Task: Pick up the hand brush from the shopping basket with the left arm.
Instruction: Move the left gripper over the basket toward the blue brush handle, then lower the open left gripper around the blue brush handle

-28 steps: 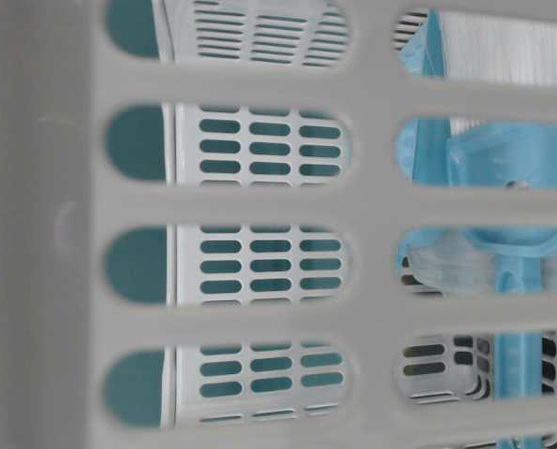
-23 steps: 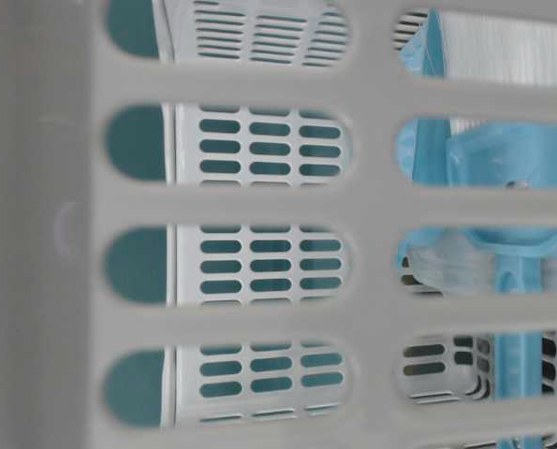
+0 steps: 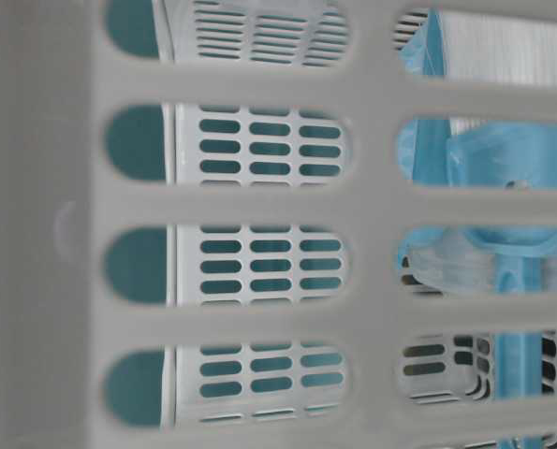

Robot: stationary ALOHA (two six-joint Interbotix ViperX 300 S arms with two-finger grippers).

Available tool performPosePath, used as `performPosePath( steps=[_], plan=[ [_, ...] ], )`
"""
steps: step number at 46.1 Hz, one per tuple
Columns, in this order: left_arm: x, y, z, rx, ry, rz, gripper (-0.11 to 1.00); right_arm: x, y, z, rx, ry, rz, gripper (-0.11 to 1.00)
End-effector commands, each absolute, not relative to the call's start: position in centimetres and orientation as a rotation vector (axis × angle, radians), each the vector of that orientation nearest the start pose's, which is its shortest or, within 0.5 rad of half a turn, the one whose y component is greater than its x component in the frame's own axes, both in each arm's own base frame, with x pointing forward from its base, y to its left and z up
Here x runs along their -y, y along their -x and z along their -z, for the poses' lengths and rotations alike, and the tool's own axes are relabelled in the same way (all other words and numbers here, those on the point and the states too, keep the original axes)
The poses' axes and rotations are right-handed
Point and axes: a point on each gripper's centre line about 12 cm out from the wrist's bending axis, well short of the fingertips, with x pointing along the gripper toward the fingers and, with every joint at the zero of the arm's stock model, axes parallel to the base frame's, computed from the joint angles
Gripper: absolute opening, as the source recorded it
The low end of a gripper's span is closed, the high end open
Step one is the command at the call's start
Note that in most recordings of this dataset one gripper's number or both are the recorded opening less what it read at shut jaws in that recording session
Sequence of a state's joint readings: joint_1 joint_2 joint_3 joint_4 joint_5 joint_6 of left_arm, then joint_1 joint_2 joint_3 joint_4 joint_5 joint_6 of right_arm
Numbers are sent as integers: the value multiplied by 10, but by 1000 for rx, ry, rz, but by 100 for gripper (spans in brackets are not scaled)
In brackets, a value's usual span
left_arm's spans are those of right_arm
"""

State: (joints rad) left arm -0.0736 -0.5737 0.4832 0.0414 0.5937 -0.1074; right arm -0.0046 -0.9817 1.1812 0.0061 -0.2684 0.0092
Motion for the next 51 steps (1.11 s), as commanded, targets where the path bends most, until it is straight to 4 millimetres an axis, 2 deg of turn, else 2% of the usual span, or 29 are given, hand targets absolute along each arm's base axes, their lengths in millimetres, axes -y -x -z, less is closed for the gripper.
performPosePath(
  steps=[1, 8, 18, 21, 27, 32, 39, 40, 44, 46, 51],
  plan=[
    [28, -308, -383, -587, 31, 50, 0, 2, -197, -299, 86, -26, 8, 0],
    [41, -331, -365, -754, 17, 65, 0, 2, -197, -299, 78, -27, 11, 0],
    [50, -359, -347, -900, 3, 65, 0, 4, -197, -296, 59, -28, 19, 3],
    [54, -367, -339, -944, -6, 69, 0, 4, -197, -295, 49, -28, 22, 13],
    [58, -375, -326, -990, -14, 71, 0, 5, -197, -294, 37, -28, 27, 50],
    [59, -377, -317, -1011, -18, 72, 0, 6, -197, -294, 40, -30, 33, 73],
    [60, -377, -307, -1028, -16, 70, 2, 7, -197, -295, 45, -28, 37, 75],
    [60, -378, -305, -1033, -15, 69, 5, 7, -197, -295, 45, -28, 37, 75],
    [64, -380, -293, -1060, -29, 79, 31, 7, -197, -295, 45, -28, 37, 74],
    [66, -383, -286, -1077, -27, 77, 49, 7, -196, -295, 47, -28, 37, 74],
    [68, -389, -267, -1129, -34, 75, 78, 7, -196, -295, 44, -30, 37, 75]
  ],
)
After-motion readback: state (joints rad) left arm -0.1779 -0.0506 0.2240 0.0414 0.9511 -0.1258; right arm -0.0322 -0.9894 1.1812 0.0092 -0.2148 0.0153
